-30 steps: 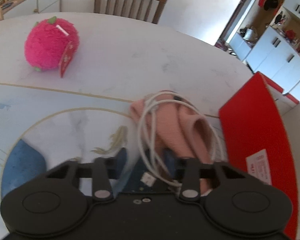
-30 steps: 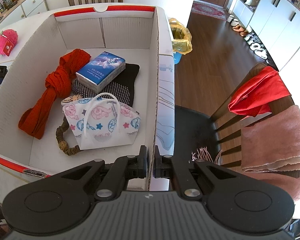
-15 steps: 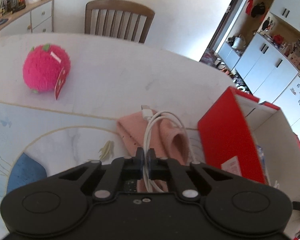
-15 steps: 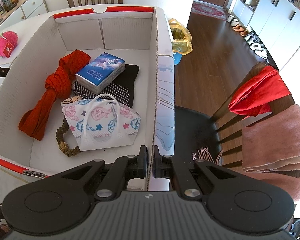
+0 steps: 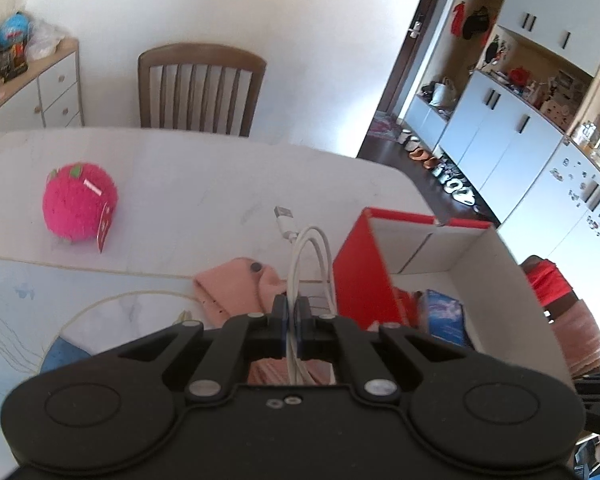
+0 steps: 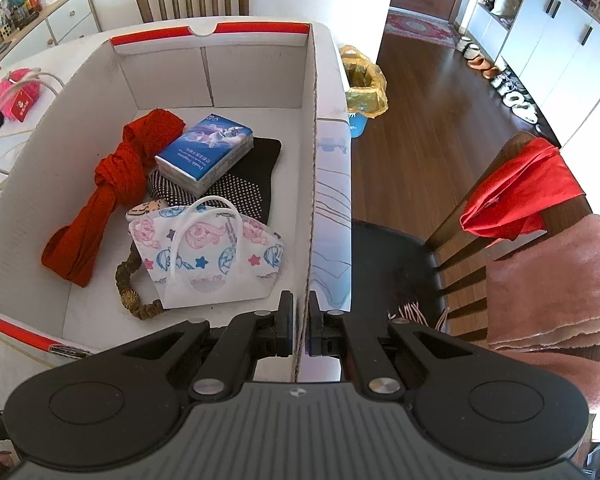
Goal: Organize objects
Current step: 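Lift the white cable and carry it over the box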
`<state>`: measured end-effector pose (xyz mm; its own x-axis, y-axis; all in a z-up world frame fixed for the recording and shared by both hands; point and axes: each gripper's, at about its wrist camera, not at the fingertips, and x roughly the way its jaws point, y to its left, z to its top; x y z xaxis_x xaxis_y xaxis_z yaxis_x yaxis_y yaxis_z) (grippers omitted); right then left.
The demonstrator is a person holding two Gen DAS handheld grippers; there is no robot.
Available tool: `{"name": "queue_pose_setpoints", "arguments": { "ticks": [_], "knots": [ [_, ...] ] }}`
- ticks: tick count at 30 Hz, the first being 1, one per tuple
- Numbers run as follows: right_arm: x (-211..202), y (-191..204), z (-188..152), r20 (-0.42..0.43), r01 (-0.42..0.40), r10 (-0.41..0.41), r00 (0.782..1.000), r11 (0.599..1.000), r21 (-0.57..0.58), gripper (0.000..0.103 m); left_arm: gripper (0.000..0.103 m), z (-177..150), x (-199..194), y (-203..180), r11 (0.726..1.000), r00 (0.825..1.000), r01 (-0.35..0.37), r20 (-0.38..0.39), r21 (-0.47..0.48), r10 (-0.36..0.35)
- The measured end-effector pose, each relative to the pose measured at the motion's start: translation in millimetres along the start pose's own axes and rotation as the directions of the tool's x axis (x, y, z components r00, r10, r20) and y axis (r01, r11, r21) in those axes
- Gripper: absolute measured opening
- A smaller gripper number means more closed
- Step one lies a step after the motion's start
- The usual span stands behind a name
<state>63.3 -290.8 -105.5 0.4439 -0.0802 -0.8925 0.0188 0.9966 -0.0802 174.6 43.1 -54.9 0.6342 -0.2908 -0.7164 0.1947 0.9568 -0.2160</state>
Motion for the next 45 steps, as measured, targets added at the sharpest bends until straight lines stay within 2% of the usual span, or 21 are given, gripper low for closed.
{"name": "queue_pose_setpoints", "arguments": {
  "ticks": [12,17,23,29,36,39,45],
  "knots": [
    [-1,-1,-1,0.015,-0.01,0.01,1.0,1.0,0.007,0.005,0.001,20,-40,-44,0.992,0.995,0.069,0.065,0.104,-0.076],
    [-2,-3,-2,0.021,-0.017,0.017,1.0,1.0,0.009,0.005,0.001,27,-44,-68,0.984,0.99,0.108,0.078,0.144,-0.12],
    [-1,-3,-2,0.024,-0.022,0.022,0.999,1.0,0.009,0.005,0.001,25,-22,-106,0.964,0.982,0.179,0.026,0.197,-0.188],
    [-1,-4,-2,0.024,-0.029,0.029,0.999,1.0,0.012,0.005,0.001,15,11,-137,0.947,0.971,0.238,-0.061,0.218,-0.23],
    [-1,-5,-1,0.027,-0.035,0.035,0.999,0.999,0.016,0.005,0.001,1,49,-162,0.93,0.966,0.248,-0.143,0.272,-0.216],
    [-1,-6,-2,0.027,-0.037,0.037,0.999,0.999,0.017,0.005,0.001,-1,62,-165,0.931,0.966,0.241,-0.164,0.275,-0.201],
    [-1,-5,-2,0.03,-0.038,0.038,0.999,0.999,0.015,0.005,0.001,5,86,-171,0.943,0.958,0.256,-0.188,0.212,-0.218]
  ]
}}
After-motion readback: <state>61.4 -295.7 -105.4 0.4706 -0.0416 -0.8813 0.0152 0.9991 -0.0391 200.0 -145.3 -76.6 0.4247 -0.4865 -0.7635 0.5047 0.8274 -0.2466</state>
